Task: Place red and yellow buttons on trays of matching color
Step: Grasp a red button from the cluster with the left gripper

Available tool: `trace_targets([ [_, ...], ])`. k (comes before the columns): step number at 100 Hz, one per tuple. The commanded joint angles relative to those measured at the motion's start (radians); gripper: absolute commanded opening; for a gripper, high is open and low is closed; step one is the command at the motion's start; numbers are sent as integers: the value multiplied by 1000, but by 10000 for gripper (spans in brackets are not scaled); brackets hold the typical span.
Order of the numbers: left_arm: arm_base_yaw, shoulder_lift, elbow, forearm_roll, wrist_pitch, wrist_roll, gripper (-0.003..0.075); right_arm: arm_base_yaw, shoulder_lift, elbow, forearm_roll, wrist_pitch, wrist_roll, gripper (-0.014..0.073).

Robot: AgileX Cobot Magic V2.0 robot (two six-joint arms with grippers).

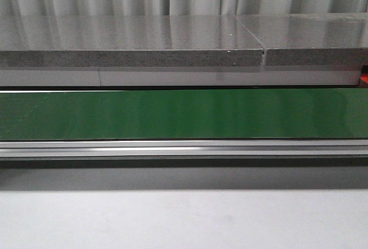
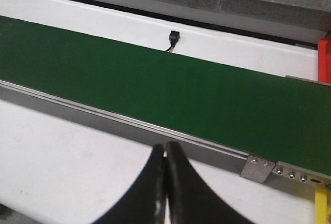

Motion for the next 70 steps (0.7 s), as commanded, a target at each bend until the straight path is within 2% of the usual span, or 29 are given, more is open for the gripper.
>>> trace_targets([
  [1,12,9,-69,12,-17,-1,483,2,5,-23,7,-67,-7,-106],
  [37,32,114,-207,31,-104,-5,483,2,5,-23,7,-67,-7,-106],
  [70,32,200,-276,31,-126,-5,481,1,5,-23,7,-67,-7,-106],
])
